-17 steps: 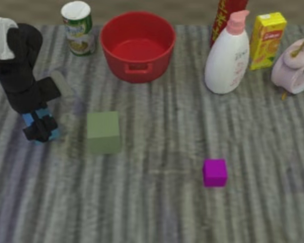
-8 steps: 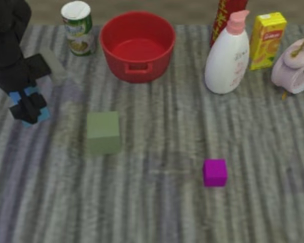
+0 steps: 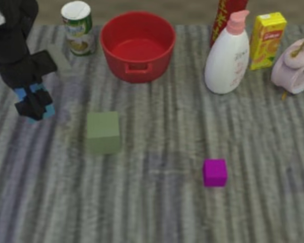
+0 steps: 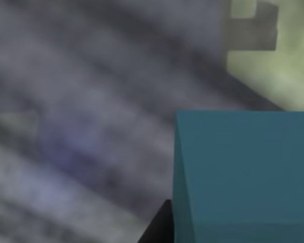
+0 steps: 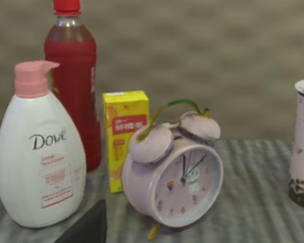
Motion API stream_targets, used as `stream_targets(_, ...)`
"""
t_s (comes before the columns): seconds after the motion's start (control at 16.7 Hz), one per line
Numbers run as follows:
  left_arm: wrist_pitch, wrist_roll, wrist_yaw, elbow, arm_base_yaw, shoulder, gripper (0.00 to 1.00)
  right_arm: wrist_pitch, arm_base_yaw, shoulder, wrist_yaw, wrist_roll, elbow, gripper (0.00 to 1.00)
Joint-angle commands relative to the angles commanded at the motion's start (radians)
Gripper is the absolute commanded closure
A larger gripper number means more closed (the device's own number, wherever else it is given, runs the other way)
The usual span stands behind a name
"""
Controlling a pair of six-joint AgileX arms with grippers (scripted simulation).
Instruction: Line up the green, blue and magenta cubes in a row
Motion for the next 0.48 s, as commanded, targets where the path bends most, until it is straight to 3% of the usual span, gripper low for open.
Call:
stream_targets(0.24,-0.024,-0.040,-0.001,0.031,-0.172,0.009,1.00,0.000,0.000,0.000,0.000,0.000,0.000,0.00)
stream_targets(0.48,-0.056,-0.094,0.000,0.061,-0.418,0.016,1.00,0.000,0.000,0.000,0.000,0.000,0.000,0.00)
